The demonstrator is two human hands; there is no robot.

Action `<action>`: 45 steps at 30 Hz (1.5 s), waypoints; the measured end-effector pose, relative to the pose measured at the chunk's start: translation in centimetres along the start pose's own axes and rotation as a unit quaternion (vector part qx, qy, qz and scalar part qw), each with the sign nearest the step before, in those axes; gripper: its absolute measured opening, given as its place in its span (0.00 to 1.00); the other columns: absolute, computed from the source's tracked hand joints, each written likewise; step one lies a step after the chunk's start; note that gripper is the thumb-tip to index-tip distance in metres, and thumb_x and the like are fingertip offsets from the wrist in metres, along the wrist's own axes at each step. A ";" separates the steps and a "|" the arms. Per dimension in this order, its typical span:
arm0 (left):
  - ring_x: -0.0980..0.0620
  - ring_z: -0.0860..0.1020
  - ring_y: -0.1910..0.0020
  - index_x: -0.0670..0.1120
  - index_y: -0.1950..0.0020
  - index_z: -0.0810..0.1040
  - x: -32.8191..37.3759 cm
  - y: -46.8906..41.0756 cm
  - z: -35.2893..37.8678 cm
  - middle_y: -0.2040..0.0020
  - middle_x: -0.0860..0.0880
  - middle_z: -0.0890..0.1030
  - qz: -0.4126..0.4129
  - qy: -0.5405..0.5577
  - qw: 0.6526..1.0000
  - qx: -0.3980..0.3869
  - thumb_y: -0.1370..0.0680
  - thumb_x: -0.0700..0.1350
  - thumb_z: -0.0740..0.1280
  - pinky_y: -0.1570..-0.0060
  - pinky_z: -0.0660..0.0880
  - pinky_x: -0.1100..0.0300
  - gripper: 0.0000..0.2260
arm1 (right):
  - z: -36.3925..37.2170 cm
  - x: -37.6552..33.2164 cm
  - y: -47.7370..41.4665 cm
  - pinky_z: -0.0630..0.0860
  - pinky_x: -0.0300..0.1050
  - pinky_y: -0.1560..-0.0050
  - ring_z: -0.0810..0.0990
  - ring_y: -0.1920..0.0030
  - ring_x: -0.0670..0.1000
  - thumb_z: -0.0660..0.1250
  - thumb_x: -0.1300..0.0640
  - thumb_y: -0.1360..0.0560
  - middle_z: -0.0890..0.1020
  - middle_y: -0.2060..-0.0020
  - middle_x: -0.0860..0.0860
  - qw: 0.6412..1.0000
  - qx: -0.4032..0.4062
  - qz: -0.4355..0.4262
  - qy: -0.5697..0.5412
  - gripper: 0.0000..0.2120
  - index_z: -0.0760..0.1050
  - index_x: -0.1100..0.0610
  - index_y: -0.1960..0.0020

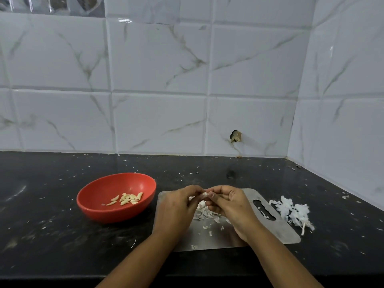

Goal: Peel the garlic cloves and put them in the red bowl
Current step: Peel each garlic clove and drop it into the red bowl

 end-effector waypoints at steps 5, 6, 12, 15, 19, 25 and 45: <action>0.61 0.79 0.68 0.55 0.54 0.83 -0.5 -0.1 0.1 0.63 0.60 0.82 -0.037 0.049 0.998 0.005 0.25 0.50 0.71 0.60 0.78 0.51 0.02 | 0.1 -0.1 0.2 0.79 0.38 0.60 0.83 0.63 0.48 0.69 0.66 0.25 0.85 0.63 0.56 0.999 -0.012 -0.025 0.018 0.05 0.81 0.63 0.50; 0.60 0.79 0.69 0.54 0.55 0.82 -0.5 -0.1 0.1 0.65 0.60 0.82 -0.041 0.051 0.998 0.003 0.25 0.50 0.71 0.60 0.78 0.51 0.01 | 0.1 -0.1 0.2 0.79 0.37 0.60 0.83 0.62 0.49 0.69 0.66 0.25 0.85 0.62 0.56 0.999 -0.006 -0.034 0.025 0.05 0.81 0.62 0.50; 0.61 0.80 0.68 0.51 0.58 0.83 -0.2 -0.2 0.2 0.65 0.57 0.82 -0.084 0.092 0.992 -0.030 0.25 0.44 0.71 0.62 0.79 0.56 0.03 | -0.1 0.0 0.2 0.78 0.38 0.59 0.84 0.58 0.49 0.70 0.66 0.26 0.86 0.60 0.53 0.996 -0.006 -0.069 0.061 0.05 0.82 0.60 0.51; 0.61 0.80 0.68 0.50 0.59 0.83 -0.2 -0.3 0.2 0.66 0.58 0.82 -0.096 0.108 0.989 -0.042 0.25 0.42 0.70 0.62 0.79 0.54 0.05 | -0.1 0.1 0.3 0.78 0.39 0.59 0.83 0.59 0.48 0.70 0.67 0.26 0.86 0.61 0.52 0.994 -0.009 -0.076 0.075 0.06 0.82 0.59 0.52; 0.61 0.79 0.67 0.50 0.59 0.83 -0.2 -0.3 0.1 0.66 0.59 0.82 -0.086 0.091 0.991 -0.044 0.24 0.42 0.69 0.63 0.77 0.60 0.06 | 0.0 0.1 0.3 0.78 0.39 0.60 0.84 0.59 0.48 0.70 0.66 0.26 0.86 0.61 0.53 0.993 -0.008 -0.085 0.085 0.06 0.82 0.58 0.53; 0.60 0.78 0.68 0.53 0.58 0.81 0.1 0.0 0.0 0.66 0.59 0.80 -0.045 0.036 0.998 -0.025 0.24 0.46 0.68 0.65 0.75 0.59 0.04 | 0.1 0.0 0.3 0.79 0.39 0.60 0.84 0.59 0.48 0.70 0.67 0.26 0.86 0.61 0.52 0.995 -0.014 -0.077 0.069 0.06 0.82 0.59 0.52; 0.62 0.78 0.65 0.53 0.57 0.80 -0.4 -0.2 -0.2 0.62 0.58 0.81 -0.100 -0.016 0.995 0.007 0.25 0.46 0.70 0.62 0.74 0.66 0.02 | 0.3 0.1 0.2 0.78 0.39 0.56 0.84 0.56 0.51 0.70 0.67 0.26 0.86 0.55 0.57 0.999 -0.040 -0.030 0.007 0.16 0.76 0.56 0.41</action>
Point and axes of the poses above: each hand's wrist, its own y-axis away from the middle knuckle, its own z-axis out of the palm, x = y × z, the point moved 1 cm from there along -y, towards the middle knuckle
